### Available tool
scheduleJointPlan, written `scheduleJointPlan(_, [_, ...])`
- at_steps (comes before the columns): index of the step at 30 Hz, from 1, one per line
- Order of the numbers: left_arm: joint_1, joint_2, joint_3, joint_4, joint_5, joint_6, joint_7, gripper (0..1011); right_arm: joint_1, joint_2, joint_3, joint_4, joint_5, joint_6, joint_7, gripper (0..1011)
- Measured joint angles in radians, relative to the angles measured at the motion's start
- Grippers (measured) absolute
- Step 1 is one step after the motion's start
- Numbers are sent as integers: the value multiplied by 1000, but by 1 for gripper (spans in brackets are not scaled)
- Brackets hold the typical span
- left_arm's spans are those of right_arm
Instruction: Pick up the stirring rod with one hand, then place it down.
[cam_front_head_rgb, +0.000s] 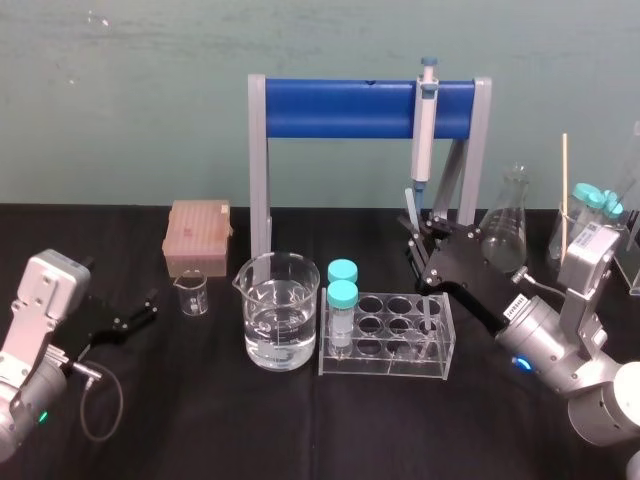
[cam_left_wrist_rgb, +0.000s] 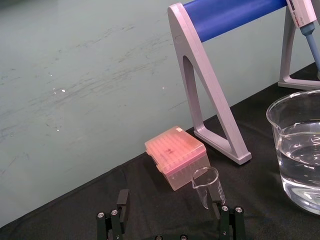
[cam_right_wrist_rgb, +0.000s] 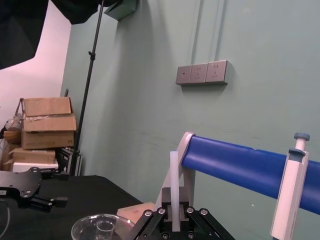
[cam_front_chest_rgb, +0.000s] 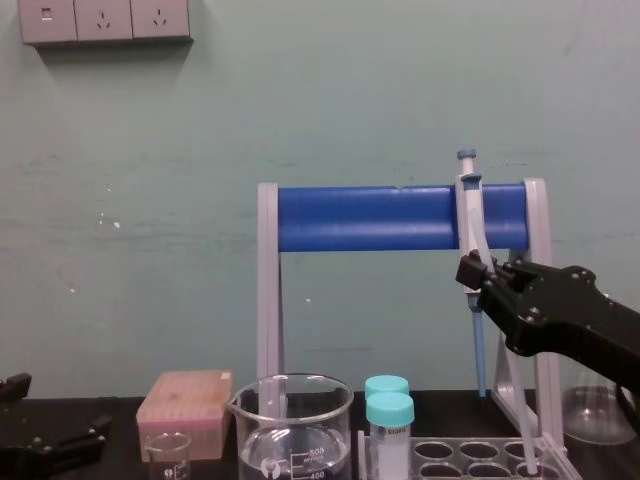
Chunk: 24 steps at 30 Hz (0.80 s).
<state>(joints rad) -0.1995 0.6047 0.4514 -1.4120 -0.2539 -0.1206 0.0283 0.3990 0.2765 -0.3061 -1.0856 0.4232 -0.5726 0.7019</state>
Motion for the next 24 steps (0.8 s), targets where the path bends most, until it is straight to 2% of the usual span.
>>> scheduleJointPlan(12, [0, 0, 0, 0, 0, 0, 0, 1000, 30, -22, 0, 101, 49, 3, 45, 71])
scheduleJointPlan(24, [0, 0, 0, 0, 0, 0, 0, 1000, 50, -35, -4, 168, 50, 26, 55, 71])
